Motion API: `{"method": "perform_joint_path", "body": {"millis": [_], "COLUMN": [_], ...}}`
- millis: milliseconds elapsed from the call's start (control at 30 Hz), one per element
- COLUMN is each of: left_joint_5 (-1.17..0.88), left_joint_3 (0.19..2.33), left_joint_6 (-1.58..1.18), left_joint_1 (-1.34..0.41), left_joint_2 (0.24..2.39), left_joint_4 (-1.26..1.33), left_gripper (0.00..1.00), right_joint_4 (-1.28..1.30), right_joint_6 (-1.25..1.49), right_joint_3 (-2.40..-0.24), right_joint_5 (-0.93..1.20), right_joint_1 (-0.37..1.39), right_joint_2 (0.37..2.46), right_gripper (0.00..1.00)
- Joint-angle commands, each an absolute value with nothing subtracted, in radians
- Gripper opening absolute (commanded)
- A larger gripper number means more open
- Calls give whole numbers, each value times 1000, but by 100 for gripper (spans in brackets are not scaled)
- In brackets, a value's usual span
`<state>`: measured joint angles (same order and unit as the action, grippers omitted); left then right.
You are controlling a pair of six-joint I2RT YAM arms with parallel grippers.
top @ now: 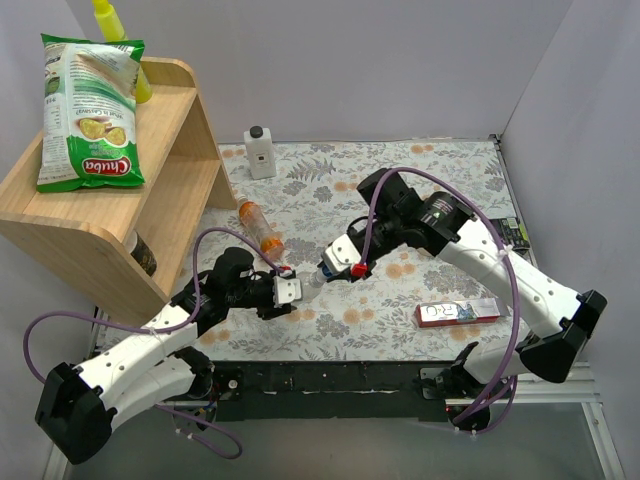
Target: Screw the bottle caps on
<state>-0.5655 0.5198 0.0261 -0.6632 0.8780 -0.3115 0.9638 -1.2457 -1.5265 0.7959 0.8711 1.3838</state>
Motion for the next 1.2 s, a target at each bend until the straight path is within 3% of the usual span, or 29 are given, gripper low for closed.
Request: {"method": "perform_joint_path", "body": {"millis": [0,267,600,833,1167], "left_joint_5": [-606,-535,-558,-523,-459], "left_joint_3": [566,555,537,407,463], "left_joint_6": [57,-93,-68,-68,-103], "left_joint_1": [-675,-675,-675,-676,-681], "left_joint_2": [851,857,839,720,814], "left_joint_4": [-270,-163,-114,89,124], "left_gripper": [0,0,0,0,0], "right_joint_4": [965,1046,1051,1010,1046], "right_joint_6": [-1284,-1318,-1312,-1241,-1209], "right_joint_3": [-1569,-1611,-1603,-1580,-1608], "right_joint_5": [811,821,811,788,735], "right_joint_1": [885,891,891,890,897], "right_joint_2": [1404,1439,1443,1444,1485], "right_gripper": [16,15,15,14,13]}}
